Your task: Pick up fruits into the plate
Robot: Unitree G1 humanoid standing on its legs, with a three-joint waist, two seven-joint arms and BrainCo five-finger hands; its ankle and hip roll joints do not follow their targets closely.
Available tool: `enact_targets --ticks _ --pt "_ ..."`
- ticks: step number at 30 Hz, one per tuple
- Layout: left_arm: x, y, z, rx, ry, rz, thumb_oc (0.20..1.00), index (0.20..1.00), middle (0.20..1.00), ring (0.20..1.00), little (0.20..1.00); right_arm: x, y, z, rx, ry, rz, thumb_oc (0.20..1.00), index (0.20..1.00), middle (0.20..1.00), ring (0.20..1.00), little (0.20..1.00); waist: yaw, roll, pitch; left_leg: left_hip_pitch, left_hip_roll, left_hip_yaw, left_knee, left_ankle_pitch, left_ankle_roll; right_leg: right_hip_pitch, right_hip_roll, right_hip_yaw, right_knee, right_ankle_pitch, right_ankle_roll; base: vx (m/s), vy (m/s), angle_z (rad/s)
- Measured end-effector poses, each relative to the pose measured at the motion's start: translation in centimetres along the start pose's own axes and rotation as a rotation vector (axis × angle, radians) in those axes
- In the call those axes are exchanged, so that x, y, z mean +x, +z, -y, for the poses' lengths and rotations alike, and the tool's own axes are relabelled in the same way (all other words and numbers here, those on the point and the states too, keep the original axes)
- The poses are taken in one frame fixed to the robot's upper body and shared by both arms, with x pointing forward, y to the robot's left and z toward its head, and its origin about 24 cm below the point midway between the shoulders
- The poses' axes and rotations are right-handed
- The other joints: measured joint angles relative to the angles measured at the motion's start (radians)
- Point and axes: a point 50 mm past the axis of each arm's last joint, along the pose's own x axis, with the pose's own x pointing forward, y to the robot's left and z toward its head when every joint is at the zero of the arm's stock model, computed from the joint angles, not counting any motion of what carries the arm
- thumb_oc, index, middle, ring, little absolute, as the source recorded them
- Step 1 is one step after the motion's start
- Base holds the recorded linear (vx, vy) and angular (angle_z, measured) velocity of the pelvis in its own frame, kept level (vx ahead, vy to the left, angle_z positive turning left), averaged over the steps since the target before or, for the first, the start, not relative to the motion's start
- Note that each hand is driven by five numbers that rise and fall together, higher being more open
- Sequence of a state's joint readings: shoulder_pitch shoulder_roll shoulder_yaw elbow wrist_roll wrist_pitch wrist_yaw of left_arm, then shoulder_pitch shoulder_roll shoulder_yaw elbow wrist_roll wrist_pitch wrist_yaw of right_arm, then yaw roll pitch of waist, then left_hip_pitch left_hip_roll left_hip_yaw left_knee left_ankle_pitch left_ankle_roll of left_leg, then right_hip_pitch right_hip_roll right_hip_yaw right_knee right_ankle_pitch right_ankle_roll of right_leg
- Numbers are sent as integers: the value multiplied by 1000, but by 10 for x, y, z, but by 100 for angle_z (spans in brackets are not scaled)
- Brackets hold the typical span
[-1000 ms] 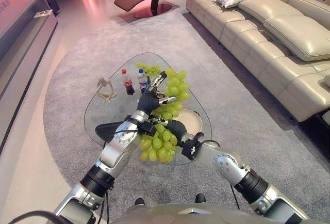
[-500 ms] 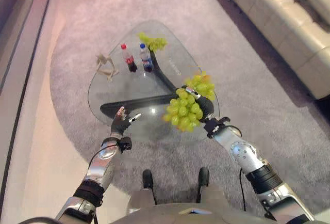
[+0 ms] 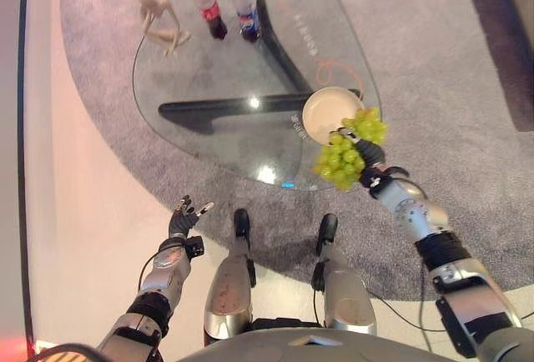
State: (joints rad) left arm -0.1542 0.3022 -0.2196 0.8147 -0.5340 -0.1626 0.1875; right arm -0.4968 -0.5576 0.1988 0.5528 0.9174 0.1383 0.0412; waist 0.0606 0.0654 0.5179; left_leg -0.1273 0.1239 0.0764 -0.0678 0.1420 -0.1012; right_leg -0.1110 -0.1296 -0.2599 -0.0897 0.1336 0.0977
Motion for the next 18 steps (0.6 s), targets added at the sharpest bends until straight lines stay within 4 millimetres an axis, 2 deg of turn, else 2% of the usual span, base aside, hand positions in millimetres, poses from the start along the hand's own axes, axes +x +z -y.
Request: enact_targets --ticks 3,7,11,13,18 --pt "2 -7 -7 55 27 -37 1000 1000 1000 1000 1000 6 23 23 -124 -135 23 200 200 200 200 200 22 -1 11 -61 -1 -7 13 1 1 -56 -3 -7 14 0 0 -12 -32 6" --pt "3 -5 -10 110 46 -28 1000 1000 1000 1000 1000 12 50 30 -265 -216 52 200 200 200 200 200 37 -2 12 -131 -3 -30 30 3 1 -110 -6 -28 25 0 0 11 -56 12" --pt "7 4 -11 194 0 -5 1000 1000 1000 1000 1000 14 92 40 -646 -316 50 200 200 200 200 200 67 -2 13 -241 -6 -55 61 9 5 -208 -13 -47 61 -1 0 34 -61 12" --pt "7 5 -11 224 -24 -7 1000 1000 1000 1000 1000 12 108 44 -767 -361 54 200 200 200 200 200 86 -2 14 -274 -7 -61 69 13 6 -244 -17 -52 82 -2 1 43 -78 10" --pt "8 11 -25 281 -5 -4 1000 1000 1000 1000 1000 9 156 44 -1199 -554 69 200 200 200 200 200 105 -2 14 -385 -20 -104 120 16 11 -345 -40 -77 167 -34 -1 95 -59 19"
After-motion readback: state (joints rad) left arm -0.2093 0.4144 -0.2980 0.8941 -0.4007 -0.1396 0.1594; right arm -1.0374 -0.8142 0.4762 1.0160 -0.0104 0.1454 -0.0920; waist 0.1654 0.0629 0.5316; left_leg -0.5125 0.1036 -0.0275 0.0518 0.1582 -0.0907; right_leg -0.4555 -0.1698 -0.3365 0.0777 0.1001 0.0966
